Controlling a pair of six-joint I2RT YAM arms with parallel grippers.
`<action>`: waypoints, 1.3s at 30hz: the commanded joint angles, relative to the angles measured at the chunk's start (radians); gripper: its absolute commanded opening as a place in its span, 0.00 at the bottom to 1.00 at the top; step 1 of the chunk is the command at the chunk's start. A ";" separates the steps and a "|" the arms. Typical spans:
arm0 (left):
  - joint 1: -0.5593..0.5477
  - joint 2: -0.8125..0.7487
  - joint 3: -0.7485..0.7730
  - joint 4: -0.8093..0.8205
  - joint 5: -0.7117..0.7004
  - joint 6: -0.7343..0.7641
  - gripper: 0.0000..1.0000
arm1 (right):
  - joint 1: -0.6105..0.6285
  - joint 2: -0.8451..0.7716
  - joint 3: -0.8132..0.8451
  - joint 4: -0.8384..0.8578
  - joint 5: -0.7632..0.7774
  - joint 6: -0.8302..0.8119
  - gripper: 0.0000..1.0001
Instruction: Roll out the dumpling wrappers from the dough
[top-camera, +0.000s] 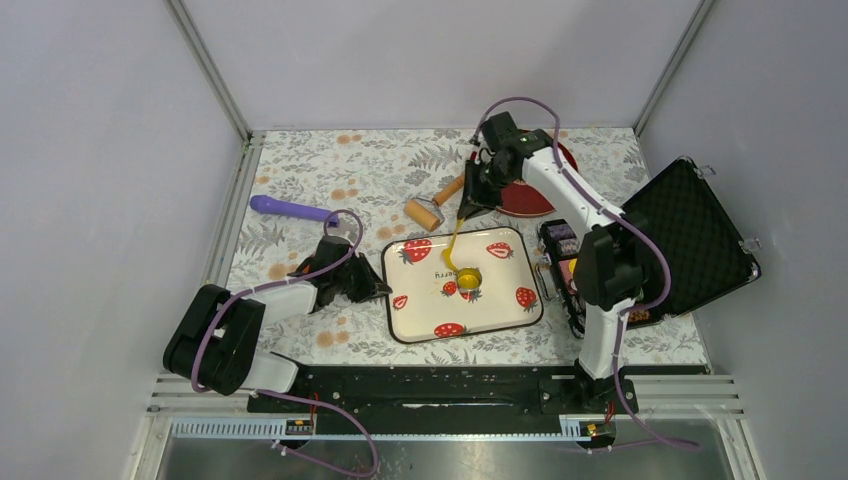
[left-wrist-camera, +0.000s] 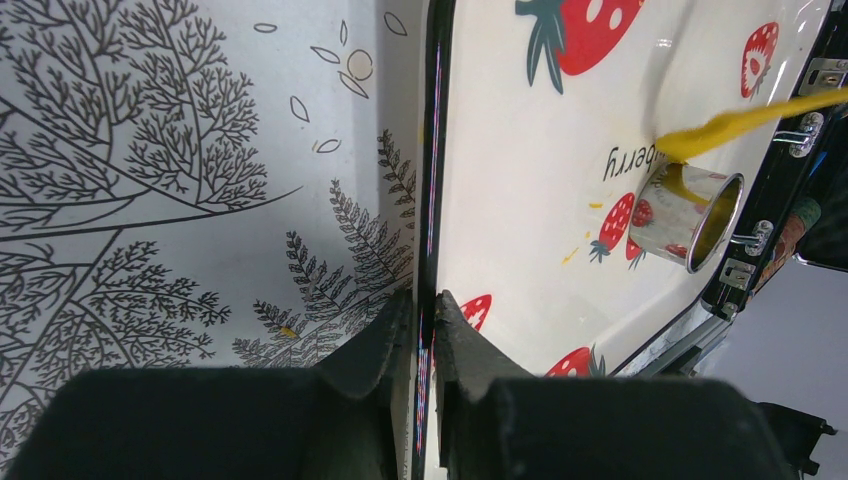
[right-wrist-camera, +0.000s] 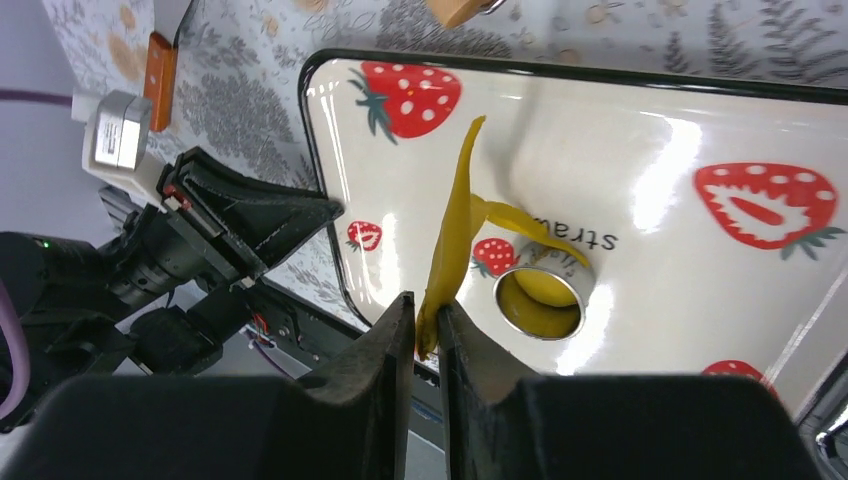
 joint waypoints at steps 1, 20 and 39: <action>-0.003 0.039 -0.049 -0.087 -0.094 0.024 0.00 | -0.053 -0.076 -0.008 -0.031 -0.006 -0.026 0.22; -0.002 0.038 -0.052 -0.087 -0.093 0.023 0.00 | -0.209 -0.159 0.094 -0.165 0.001 -0.095 0.24; -0.003 0.039 -0.054 -0.087 -0.093 0.021 0.00 | -0.227 -0.156 -0.260 -0.012 0.074 -0.132 0.25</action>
